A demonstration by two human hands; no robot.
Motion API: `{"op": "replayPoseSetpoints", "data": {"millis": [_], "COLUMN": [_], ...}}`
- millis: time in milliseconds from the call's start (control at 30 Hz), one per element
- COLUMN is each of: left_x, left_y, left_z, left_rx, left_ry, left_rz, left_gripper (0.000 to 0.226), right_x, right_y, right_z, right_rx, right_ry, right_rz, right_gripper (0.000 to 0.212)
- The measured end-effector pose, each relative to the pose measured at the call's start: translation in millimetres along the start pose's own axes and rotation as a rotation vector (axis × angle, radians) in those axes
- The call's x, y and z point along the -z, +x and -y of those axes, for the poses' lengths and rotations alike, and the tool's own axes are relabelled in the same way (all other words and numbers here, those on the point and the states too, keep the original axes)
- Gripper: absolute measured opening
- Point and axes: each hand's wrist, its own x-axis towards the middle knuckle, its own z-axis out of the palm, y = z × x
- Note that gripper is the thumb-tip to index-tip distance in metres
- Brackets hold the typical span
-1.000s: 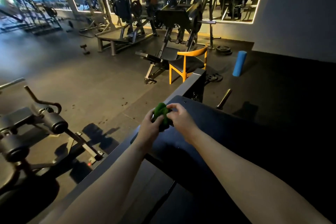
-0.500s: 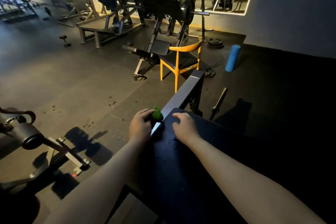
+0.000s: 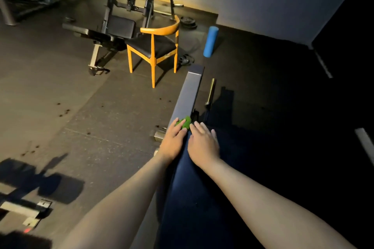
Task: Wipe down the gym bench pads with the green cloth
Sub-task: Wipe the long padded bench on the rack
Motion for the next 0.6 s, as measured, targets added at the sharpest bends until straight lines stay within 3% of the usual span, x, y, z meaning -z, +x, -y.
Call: {"op": "replayPoseSetpoints", "data": {"millis": [133,433,600], "left_x": [-2,-1,1], "left_y": [-1,-37,-45], "left_z": [8,19,20], "left_rx": [-0.087,-0.330,-0.326], "left_ry": [-0.077,-0.063,-0.080], "left_rz": [-0.056,-0.227,-0.230], "left_gripper": [0.036,0.038,0.037], "right_x": [-8,-10,-9], "right_y": [-1,-9,-10], "right_z": [2,6,7], "right_rx": [-0.019,-0.054,-0.037], "right_ry": [-0.084,0.028,-0.004], "right_rz": [-0.008,-0.134,-0.136], "right_gripper": [0.053,0.048,0.049]}}
